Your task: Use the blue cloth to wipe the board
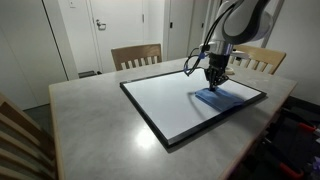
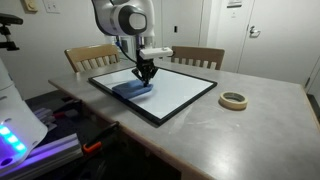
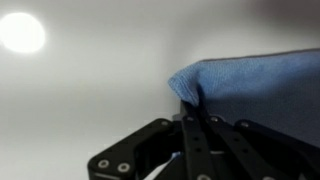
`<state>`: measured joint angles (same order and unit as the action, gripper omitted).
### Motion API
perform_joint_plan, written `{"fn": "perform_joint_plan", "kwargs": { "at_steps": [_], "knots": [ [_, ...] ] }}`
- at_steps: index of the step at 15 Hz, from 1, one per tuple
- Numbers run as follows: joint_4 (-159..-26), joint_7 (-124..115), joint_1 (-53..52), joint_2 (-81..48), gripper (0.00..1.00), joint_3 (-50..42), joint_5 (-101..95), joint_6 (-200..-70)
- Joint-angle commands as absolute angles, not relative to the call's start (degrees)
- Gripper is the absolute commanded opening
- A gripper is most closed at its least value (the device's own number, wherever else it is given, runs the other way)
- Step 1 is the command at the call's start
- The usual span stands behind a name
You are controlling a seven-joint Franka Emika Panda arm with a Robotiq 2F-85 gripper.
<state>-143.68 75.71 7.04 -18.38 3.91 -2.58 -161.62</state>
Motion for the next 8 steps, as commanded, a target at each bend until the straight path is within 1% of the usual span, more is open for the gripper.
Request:
{"fn": "perform_joint_plan", "kwargs": {
  "at_steps": [1,8],
  "knots": [
    [-143.4,70.8,5.2,-20.3,0.01,4.5,-4.3,-161.3],
    [-142.3,64.4,2.5,-19.9,0.01,3.6,-10.2,-160.3]
  ]
}}
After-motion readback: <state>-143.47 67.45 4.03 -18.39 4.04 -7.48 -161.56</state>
